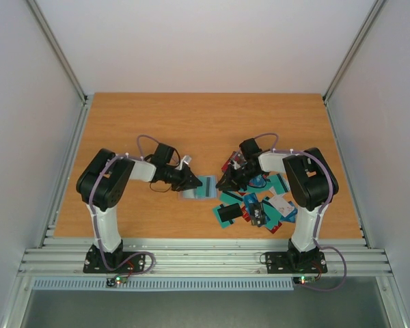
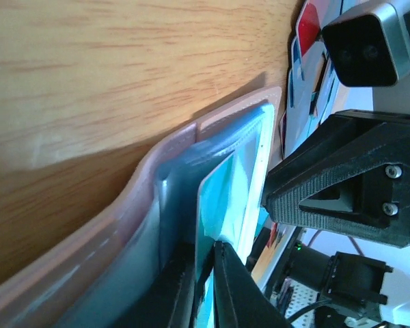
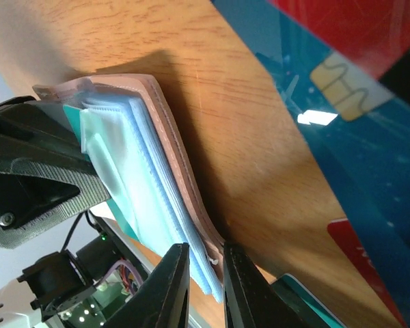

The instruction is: Put the credit cards into the card holder

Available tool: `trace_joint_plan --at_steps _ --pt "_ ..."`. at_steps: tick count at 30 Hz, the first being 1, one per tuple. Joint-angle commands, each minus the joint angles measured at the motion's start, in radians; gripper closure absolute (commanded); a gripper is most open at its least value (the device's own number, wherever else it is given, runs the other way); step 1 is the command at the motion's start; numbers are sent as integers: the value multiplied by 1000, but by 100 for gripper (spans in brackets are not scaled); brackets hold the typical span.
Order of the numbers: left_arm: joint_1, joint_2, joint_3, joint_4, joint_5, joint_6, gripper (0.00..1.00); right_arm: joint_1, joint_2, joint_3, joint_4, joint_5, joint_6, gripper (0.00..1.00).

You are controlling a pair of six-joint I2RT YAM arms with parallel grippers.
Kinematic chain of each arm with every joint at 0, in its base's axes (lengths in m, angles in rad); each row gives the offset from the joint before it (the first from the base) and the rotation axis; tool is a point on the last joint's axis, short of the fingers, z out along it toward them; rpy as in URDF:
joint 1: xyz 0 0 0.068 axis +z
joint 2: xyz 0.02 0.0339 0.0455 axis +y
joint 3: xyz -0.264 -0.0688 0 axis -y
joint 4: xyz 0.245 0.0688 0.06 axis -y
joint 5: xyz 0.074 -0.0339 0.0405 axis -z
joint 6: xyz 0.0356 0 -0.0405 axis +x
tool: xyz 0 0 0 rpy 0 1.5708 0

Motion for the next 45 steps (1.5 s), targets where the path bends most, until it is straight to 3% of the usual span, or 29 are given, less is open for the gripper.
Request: trace_joint_plan --at_steps 1,7,18,27,37,42,45 --pt "-43 4 -20 11 -76 -49 86 3 33 -42 24 21 88 85" --pt "-64 -28 7 -111 -154 -43 73 3 36 -71 63 11 106 85" --pt "-91 -69 125 -442 -285 28 64 3 52 -83 110 1 137 87" --pt "-108 8 259 -603 -297 23 53 3 51 -85 128 -4 151 87" --pt "-118 110 504 -955 -409 40 38 5 45 -70 115 -9 165 87" --pt "-119 84 491 -995 -449 40 24 6 40 -74 115 -9 162 87" --pt "-118 62 483 -992 -451 41 1 9 39 -75 111 -12 158 87"
